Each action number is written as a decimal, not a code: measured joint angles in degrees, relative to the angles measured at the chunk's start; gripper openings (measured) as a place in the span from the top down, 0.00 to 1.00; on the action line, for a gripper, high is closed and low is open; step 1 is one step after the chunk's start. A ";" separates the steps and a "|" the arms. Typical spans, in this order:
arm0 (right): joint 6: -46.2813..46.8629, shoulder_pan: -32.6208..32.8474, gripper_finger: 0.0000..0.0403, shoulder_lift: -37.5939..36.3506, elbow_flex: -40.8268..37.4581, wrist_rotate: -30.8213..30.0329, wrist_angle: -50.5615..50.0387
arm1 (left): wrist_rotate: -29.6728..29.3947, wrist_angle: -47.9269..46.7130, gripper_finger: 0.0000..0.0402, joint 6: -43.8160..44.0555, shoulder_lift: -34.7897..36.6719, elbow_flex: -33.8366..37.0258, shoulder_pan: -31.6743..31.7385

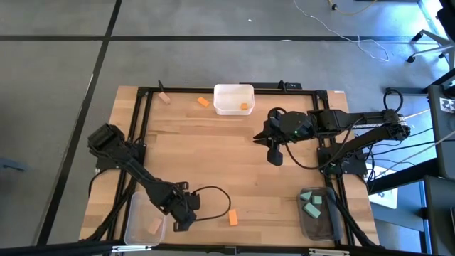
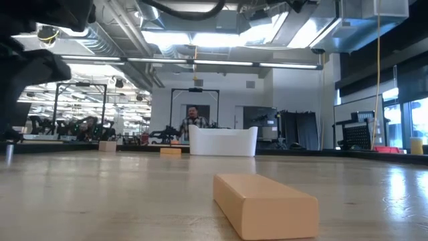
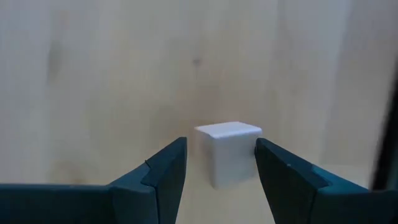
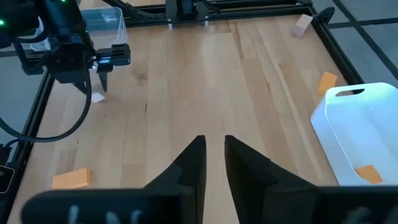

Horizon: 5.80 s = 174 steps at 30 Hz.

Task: Sort & place blocks by color
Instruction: Put the bottom white block into the transparent bin, then put the white block into the transparent bin

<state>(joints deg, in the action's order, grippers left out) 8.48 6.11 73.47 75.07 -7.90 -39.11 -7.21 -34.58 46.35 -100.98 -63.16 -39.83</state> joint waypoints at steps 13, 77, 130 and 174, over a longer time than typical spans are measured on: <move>0.08 0.02 0.85 -0.02 -0.02 -0.02 -0.03 | 1.32 2.48 0.54 -0.44 -3.04 -0.13 -0.33; -1.28 0.00 0.85 -0.02 -0.04 -0.01 0.30 | -1.17 -23.21 0.69 64.59 6.47 0.09 -23.52; -8.77 0.01 0.85 -0.02 -0.04 8.92 0.23 | -45.10 -21.95 0.57 65.55 33.91 0.07 -14.55; -2.72 -5.28 0.85 -0.02 -0.04 1.49 3.74 | -2.52 -28.63 0.58 -3.37 39.03 0.07 88.72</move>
<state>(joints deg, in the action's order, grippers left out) 5.75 0.83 73.45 75.02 -6.42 -35.37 -9.73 -63.21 42.98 -61.95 -63.09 48.89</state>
